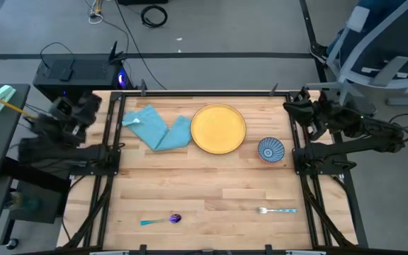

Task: Set table place
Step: Put the blue bowl on the yellow plate

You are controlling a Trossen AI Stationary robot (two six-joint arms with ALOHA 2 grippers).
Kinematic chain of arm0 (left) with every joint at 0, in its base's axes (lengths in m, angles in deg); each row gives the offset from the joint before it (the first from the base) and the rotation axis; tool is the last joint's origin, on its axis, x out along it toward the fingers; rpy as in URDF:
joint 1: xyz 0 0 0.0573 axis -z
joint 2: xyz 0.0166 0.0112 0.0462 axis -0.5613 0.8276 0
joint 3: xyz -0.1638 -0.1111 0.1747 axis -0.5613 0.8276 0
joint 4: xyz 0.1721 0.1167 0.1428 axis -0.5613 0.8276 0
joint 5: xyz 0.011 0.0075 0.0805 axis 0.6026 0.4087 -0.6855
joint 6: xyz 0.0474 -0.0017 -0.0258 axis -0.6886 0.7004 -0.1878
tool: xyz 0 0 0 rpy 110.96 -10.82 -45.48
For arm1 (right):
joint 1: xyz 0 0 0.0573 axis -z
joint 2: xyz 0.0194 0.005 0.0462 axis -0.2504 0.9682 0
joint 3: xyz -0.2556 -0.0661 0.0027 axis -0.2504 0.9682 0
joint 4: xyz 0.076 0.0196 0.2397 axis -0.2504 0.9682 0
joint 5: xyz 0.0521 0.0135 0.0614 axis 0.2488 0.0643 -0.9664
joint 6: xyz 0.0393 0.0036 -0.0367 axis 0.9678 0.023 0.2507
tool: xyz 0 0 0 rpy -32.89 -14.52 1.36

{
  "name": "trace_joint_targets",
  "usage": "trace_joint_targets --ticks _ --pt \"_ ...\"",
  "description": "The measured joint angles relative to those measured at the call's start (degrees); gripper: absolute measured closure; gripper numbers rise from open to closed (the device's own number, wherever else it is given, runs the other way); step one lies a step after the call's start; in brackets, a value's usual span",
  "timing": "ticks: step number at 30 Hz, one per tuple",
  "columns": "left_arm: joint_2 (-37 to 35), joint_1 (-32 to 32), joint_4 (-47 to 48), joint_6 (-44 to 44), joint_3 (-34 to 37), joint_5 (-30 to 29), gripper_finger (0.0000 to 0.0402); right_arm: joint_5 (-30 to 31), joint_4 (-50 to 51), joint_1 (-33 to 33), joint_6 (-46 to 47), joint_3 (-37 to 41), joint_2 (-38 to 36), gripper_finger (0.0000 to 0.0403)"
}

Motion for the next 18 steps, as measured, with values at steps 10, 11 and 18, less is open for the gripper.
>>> trace_joint_targets --ticks 10,11,18 --pt "28.54 -3.5 49.58 -4.61 -44.99 -4.19 0.033 0.09 0.89 0.0 0.14 -3.32 0.09 0.0353" --pt "30.84 -4.59 53.62 -3.75 -48.4 -4.19 0.0331 0.64 1.35 0.0 0.16 -4.42 0.09 0.0353" --pt "42.74 -12.75 69.79 3.29 -61.76 -1.02 0.0343 10.93 15.38 0.0 -2.71 -14.92 0.18 0.0353"
